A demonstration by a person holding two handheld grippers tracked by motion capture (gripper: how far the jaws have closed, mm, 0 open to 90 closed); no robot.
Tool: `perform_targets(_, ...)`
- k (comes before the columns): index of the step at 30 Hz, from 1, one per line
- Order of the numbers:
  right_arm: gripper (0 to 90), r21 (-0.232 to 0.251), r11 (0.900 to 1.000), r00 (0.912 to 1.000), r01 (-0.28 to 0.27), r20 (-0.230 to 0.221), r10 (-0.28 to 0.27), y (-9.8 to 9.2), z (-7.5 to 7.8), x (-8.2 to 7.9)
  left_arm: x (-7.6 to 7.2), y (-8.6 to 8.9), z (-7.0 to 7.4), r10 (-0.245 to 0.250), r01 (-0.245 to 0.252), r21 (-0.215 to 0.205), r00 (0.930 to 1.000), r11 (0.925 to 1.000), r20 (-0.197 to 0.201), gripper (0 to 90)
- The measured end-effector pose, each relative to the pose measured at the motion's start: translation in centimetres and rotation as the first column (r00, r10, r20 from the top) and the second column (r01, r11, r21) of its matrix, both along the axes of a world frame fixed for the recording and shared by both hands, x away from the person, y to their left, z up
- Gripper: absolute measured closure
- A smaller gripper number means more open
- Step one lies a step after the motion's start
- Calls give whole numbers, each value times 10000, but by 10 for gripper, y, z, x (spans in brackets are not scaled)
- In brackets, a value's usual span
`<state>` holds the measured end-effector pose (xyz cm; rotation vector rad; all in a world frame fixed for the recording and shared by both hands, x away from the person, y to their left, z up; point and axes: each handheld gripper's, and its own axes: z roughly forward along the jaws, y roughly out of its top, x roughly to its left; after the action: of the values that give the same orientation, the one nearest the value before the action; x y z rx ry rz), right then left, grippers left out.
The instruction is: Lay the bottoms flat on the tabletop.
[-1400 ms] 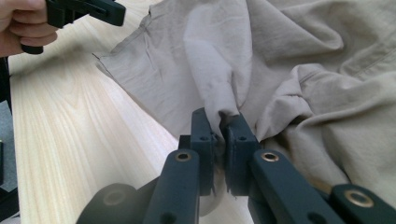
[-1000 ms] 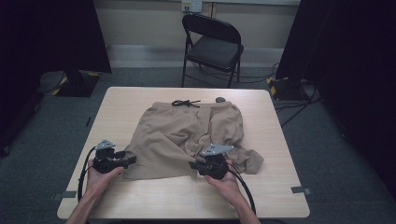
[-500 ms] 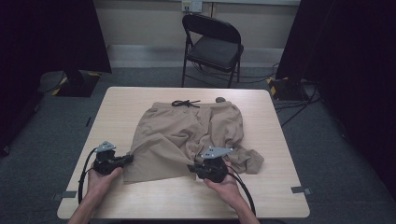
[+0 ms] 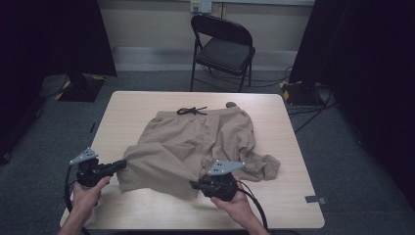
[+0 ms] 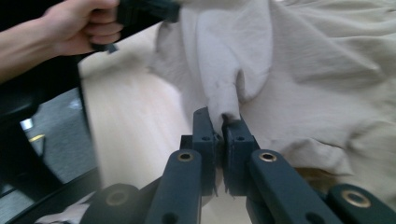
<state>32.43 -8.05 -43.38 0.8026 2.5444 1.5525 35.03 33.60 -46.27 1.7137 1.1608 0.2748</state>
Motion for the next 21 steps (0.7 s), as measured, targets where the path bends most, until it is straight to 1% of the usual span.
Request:
perform_targets(1, 851, -64, 10000, 10000, -68, -4, 68, 1, 0, -3, -1, 2, 0, -45, 44, 124, 10000, 9999, 72, 876)
perform_targets(2, 848, -126, 9997, 9997, -220, -44, 220, 3, -2, -7, -2, 3, 0, -60, 60, 48, 10000, 10000, 10, 871)
perform_targets(4, 840, -273, 9990, 9992, -362, -151, 358, 4, -6, -12, -5, 4, 0, -40, 40, -69, 10000, 10000, 31, 862)
perform_targets(5, 838, -350, 9985, 9990, -411, -209, 404, 5, -9, -14, -6, 5, 0, -57, 58, -81, 9999, 10000, 108, 851)
perform_targets(6, 833, -396, 9982, 9987, -447, -259, 437, 5, -11, -15, -7, 5, 0, -56, 59, -196, 9999, 9998, 126, 840)
perform_targets(7, 813, -435, 9979, 9984, -472, -322, 458, 5, -14, -16, -7, 5, 0, -34, 38, -219, 9999, 9998, 146, 813)
perform_targets(8, 775, -465, 9978, 9984, -477, -331, 462, 4, -15, -16, -8, 5, 1, -24, 28, -252, 9999, 9997, 151, 780)
perform_targets(9, 746, -474, 9979, 9986, -445, -310, 430, 3, -16, -16, -8, 5, 1, -25, 27, -268, 9999, 9996, 101, 757)
perform_targets(10, 736, -522, 9981, 9991, -332, -270, 318, 1, -17, -15, -9, 5, 1, -32, 33, -194, 10000, 9998, 69, 748)
perform_targets(12, 681, -538, 9986, 9998, -23, -217, 11, -5, -16, -11, -10, 4, 0, 9, -8, -93, 10000, 10000, 49, 696)
perform_targets(13, 674, -589, 9980, 9997, 227, -121, -235, -8, -15, -8, -12, 4, 0, 37, -37, -124, 10000, 9999, -6, 686)
perform_targets(14, 666, -589, 9977, 9995, 321, -47, -324, -12, -13, -5, -13, 4, -1, -24, 23, -121, 10000, 9999, -2, 666)
perform_targets(15, 660, -423, 9985, 9993, 361, -16, -362, -15, -11, -3, -14, 3, -1, -217, 216, -120, 9998, 9997, -13, 669)
perform_targets(16, 660, -285, 9988, 9992, 402, 25, -401, -16, -8, -1, -17, 1, -2, -570, 569, -181, 9984, 9982, -43, 691)
perform_targets(17, 663, -144, 9995, 9996, 280, 79, -279, -15, -6, 0, -18, -2, -3, -795, 794, -213, 9968, 9966, -50, 717)
perform_targets(18, 670, -117, 9997, 9998, 201, 88, -199, -13, -5, 1, -20, -5, -5, -1127, 1125, -167, 9936, 9935, -118, 739)
perform_targets(19, 674, -141, 9999, 9999, 55, 86, -53, -9, -4, 0, -21, -10, -7, -1370, 1367, -121, 9902, 9905, -266, 752)
perform_targets(20, 673, -185, 9997, 9998, -177, 75, 179, -2, -5, -1, -22, -17, -14, -1635, 1645, 155, 9852, 9863, -508, 760)
perform_targets(21, 653, -416, 9978, 9986, -513, 84, 517, 9, -9, -3, -22, -19, -17, -1611, 1629, 250, 9849, 9863, -629, 762)
